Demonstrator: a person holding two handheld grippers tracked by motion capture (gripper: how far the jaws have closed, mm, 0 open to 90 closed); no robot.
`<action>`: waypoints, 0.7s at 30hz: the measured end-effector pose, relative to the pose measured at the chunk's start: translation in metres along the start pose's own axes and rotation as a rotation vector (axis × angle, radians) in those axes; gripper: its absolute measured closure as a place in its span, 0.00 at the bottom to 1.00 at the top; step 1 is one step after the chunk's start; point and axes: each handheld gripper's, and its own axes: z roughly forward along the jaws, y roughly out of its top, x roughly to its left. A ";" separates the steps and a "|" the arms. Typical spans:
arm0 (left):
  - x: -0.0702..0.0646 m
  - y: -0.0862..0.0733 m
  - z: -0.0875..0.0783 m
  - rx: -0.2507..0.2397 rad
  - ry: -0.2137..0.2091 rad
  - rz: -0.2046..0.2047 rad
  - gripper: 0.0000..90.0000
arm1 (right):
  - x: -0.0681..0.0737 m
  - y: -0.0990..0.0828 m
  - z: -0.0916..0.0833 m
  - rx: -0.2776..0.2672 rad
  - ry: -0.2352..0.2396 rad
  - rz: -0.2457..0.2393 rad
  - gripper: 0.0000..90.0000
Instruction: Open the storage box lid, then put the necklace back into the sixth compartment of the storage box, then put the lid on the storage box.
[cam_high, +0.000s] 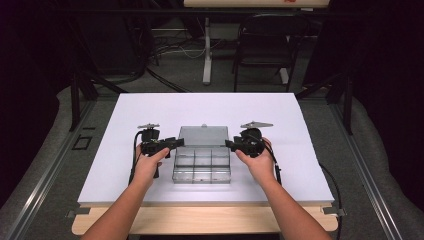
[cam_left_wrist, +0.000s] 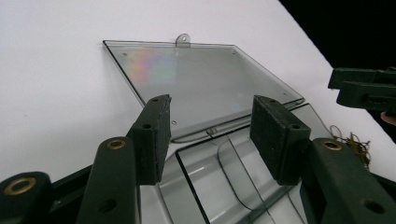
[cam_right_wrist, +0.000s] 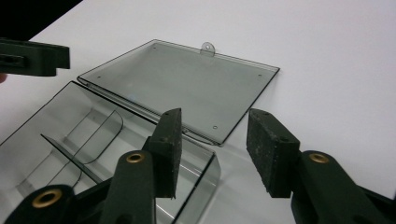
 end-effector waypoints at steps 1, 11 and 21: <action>-0.001 -0.001 -0.002 0.000 -0.003 -0.002 0.54 | -0.001 -0.001 -0.003 -0.006 0.000 -0.003 0.61; -0.005 -0.015 -0.015 0.003 0.029 0.062 0.54 | -0.003 -0.012 -0.029 -0.016 -0.013 -0.025 0.57; -0.009 -0.028 -0.033 -0.003 0.037 0.108 0.55 | -0.008 -0.031 -0.048 -0.002 -0.012 -0.022 0.60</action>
